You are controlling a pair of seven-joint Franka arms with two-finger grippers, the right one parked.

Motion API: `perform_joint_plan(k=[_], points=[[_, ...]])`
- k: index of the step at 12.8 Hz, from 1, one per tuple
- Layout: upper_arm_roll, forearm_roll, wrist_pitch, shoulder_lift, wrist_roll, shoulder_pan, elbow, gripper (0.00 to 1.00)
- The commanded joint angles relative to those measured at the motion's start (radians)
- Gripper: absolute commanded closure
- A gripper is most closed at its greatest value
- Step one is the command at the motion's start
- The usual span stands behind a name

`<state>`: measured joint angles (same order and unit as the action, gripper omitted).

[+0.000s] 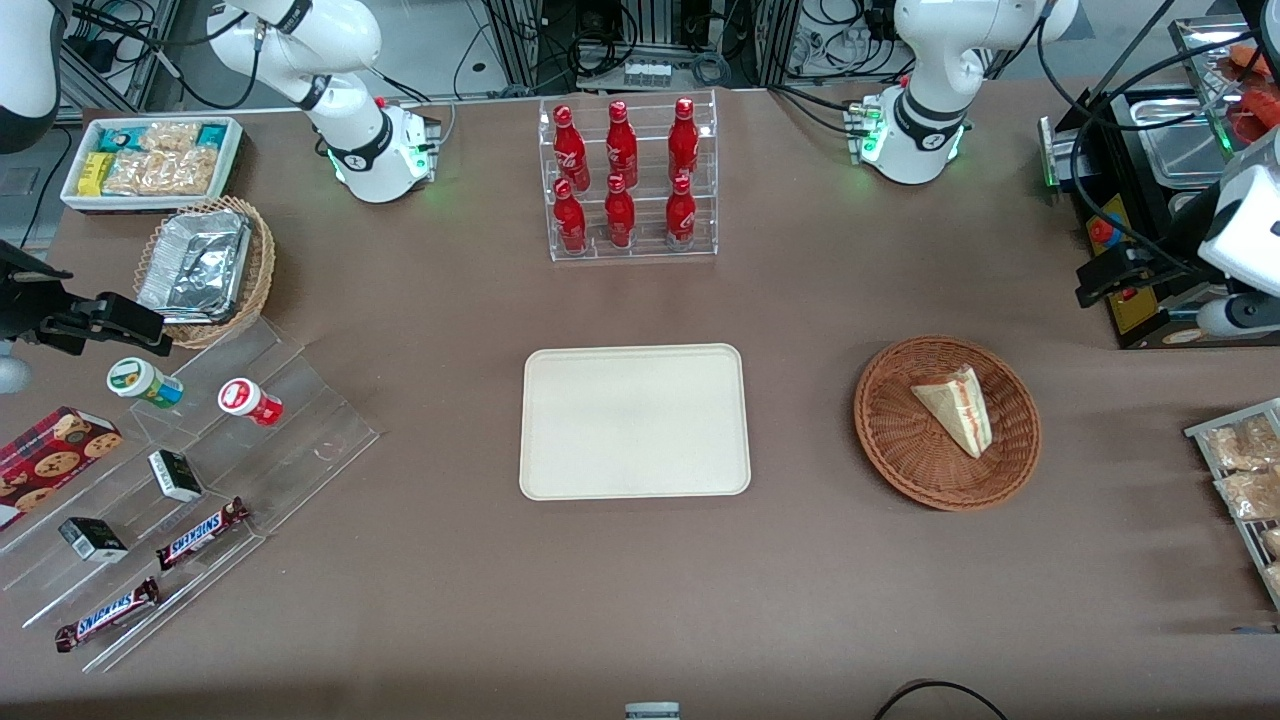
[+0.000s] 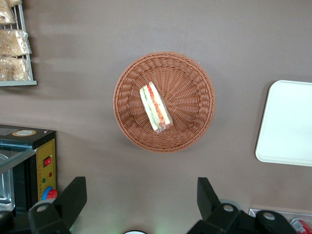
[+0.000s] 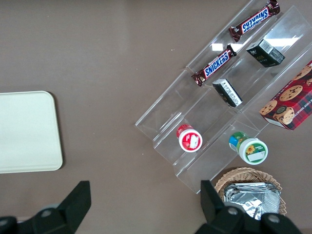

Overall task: Place sandwich from basket to tray
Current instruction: 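Move the left gripper over the wrapped sandwich in the wicker basket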

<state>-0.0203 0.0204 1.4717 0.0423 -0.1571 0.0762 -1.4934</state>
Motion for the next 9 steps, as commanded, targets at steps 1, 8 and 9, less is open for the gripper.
perform_joint_plan(k=[1, 8, 9], points=[[-0.009, 0.001, -0.01, -0.025, 0.03, 0.005, -0.031, 0.0], [-0.01, 0.027, 0.278, -0.07, -0.01, 0.0, -0.358, 0.0], [-0.01, 0.027, 0.301, -0.061, -0.109, 0.0, -0.387, 0.0]])
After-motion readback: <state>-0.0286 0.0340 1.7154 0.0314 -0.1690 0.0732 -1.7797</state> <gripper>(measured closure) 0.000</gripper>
